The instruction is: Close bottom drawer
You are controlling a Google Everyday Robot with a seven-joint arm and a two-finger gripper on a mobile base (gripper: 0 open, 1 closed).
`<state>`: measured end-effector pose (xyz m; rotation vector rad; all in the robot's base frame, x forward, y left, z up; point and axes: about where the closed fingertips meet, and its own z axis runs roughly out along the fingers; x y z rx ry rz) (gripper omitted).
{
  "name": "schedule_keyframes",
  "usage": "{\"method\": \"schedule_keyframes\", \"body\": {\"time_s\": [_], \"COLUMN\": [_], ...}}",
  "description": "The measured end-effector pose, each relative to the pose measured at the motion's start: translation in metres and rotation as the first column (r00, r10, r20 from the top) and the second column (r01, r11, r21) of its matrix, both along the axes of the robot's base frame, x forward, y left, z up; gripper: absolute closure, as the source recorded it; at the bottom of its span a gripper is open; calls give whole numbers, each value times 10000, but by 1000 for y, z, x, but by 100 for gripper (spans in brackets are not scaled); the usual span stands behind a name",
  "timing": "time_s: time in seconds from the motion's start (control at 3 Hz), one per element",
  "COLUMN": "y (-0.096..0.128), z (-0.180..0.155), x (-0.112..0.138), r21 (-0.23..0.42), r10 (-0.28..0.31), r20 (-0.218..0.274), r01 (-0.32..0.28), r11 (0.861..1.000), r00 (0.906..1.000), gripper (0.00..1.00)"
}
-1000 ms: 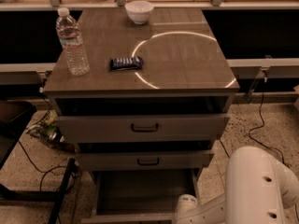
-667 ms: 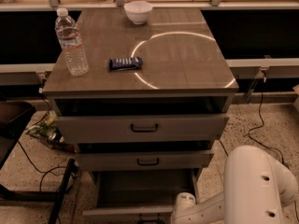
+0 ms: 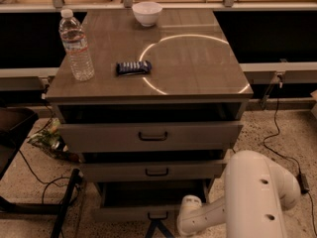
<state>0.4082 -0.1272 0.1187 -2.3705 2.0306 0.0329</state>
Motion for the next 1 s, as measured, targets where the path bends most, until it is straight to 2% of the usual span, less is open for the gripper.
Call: {"method": "schedule_keyframes", "body": {"time_s": [0.67, 1.0], "y": [-3, -11], "z": [-9, -6], "x": [57, 76], "r21": [-169, -103], "r10": [42, 12], "r20": [349, 504], "r01": [-37, -7], "r11": [9999, 9999], "r00": [9994, 9987], "gripper": [100, 100]}}
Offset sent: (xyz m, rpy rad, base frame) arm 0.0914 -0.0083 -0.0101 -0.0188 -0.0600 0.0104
